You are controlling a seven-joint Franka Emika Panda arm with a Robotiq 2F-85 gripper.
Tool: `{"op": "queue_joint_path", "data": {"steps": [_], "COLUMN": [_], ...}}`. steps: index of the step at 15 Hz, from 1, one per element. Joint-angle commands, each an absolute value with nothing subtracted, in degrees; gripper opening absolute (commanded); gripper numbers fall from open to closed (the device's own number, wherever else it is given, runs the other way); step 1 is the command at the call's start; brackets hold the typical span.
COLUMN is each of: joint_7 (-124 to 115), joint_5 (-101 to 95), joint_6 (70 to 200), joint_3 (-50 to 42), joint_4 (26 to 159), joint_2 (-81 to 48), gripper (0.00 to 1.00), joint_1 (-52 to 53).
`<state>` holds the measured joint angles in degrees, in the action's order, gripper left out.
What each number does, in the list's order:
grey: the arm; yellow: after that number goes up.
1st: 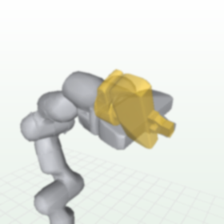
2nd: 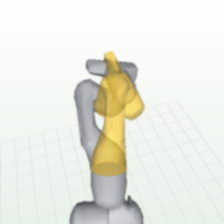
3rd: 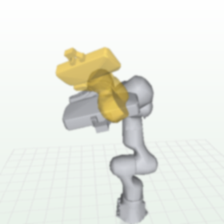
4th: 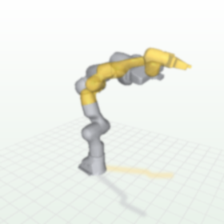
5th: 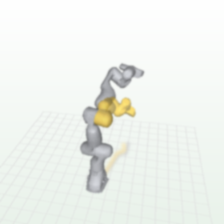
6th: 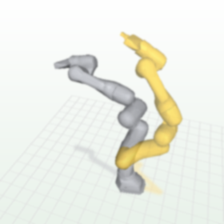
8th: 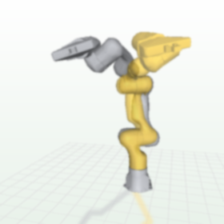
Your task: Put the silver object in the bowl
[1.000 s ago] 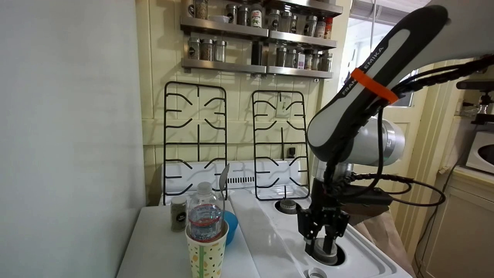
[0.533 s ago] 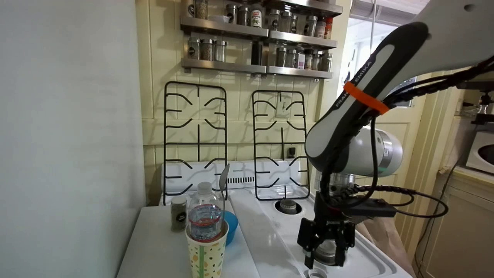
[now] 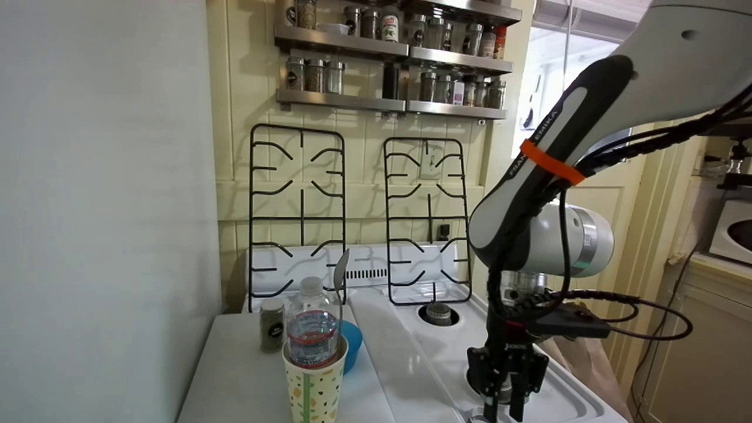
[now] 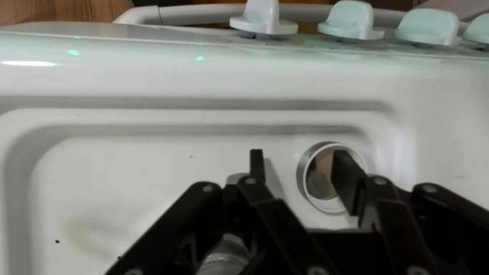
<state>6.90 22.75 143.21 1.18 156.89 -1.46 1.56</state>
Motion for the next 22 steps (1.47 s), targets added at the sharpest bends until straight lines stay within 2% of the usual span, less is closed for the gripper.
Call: {"op": "queue_joint_path", "data": {"steps": [1, 6, 9, 10, 11, 12, 17, 22], "joint_7": [7.8, 7.5, 7.3, 7.1, 7.0, 6.7, 7.4, 11.2], "joint_5": [25.3, 25.8, 25.7, 25.5, 25.4, 25.1, 25.3, 27.6], "joint_6": [144.8, 145.1, 144.7, 144.4, 144.4, 144.3, 144.4, 149.4], "joint_3": [1.8, 2.7, 3.4, 3.4, 3.4, 3.3, 3.6, 4.0], "joint_4": [155.7, 153.8, 152.8, 152.5, 152.6, 152.7, 154.2, 159.1], "joint_2": [-3.0, -5.4, -7.3, -7.5, -7.5, -7.3, -3.3, 9.3], "gripper": [0.44, 0.31, 0.31, 0.22, 0.07, 0.01, 0.01, 0.01], "joint_1": [1.5, 1.8, 1.6, 1.5, 1.5, 1.4, 1.4, 2.5]}}
